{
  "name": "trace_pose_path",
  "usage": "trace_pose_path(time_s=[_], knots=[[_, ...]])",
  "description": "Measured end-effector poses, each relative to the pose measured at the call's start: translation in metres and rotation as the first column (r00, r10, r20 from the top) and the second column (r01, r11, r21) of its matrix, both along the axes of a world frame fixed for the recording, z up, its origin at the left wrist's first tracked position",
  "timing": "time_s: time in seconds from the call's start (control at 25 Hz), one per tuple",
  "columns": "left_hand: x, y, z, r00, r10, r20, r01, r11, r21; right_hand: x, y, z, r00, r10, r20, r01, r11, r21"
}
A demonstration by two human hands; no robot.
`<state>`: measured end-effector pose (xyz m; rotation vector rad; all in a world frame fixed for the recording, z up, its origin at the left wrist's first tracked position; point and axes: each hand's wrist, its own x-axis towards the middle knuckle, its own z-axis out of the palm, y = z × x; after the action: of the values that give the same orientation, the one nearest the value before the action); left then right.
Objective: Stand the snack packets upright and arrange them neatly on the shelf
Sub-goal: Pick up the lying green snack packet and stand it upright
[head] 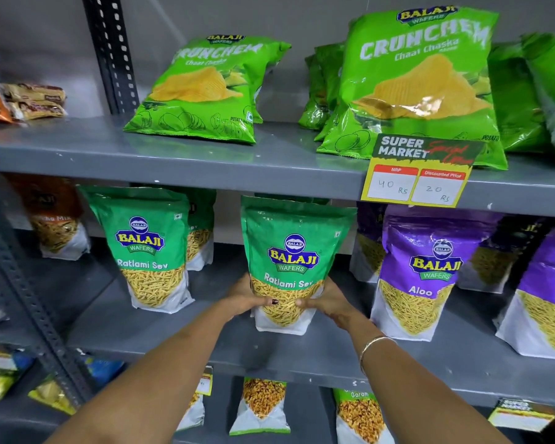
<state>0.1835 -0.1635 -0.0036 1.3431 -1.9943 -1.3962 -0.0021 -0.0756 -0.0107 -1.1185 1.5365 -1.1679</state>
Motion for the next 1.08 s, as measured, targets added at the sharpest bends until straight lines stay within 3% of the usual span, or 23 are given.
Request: trace_pose_path(time_s=[0.12,0.24,0.32,0.4,0.44,0.52,0.6,0.68,0.84,1.08], knots=[[0.018,0.011,0.006,0.99,-0.035,0.138,0.023,0.996,0.087,-0.006,0.01,0.005,0.992,0.063,-0.11,-0.029,0.959,0.282],[0.061,0.011,0.01,0.906,-0.057,0.419,-0.049,0.97,0.237,-0.004,0.017,-0.001,0.988,0.029,-0.15,0.063,0.82,0.569],[0.103,0.009,0.017,0.851,-0.052,0.522,-0.16,0.922,0.353,0.02,0.001,-0.001,0.968,0.204,-0.145,-0.057,0.743,0.667],[0.145,-0.007,0.011,0.859,0.072,0.506,-0.283,0.892,0.353,0.065,-0.024,0.012,0.876,0.481,-0.026,-0.315,0.613,0.725],[0.167,-0.017,0.01,0.874,0.164,0.458,-0.338,0.882,0.329,0.098,-0.033,0.02,0.818,0.576,-0.018,-0.392,0.579,0.715],[0.202,-0.045,0.002,0.889,0.338,0.31,-0.397,0.905,0.151,0.156,-0.048,0.031,0.841,0.519,-0.152,-0.335,0.72,0.608],[0.225,-0.074,-0.001,0.928,0.334,0.165,-0.338,0.941,-0.005,0.195,-0.076,0.021,0.918,0.3,-0.259,-0.176,0.894,0.411],[0.233,-0.091,0.0,0.955,0.297,-0.024,-0.297,0.955,0.008,0.224,-0.107,0.006,0.978,0.071,-0.195,-0.024,0.973,0.231],[0.227,-0.115,-0.018,0.953,0.266,-0.145,-0.261,0.964,0.05,0.249,-0.136,-0.013,0.993,-0.099,0.066,0.093,0.991,0.095],[0.241,-0.11,-0.032,0.958,0.241,-0.157,-0.24,0.97,0.03,0.269,-0.113,-0.012,0.965,-0.261,-0.001,0.26,0.964,0.047]])
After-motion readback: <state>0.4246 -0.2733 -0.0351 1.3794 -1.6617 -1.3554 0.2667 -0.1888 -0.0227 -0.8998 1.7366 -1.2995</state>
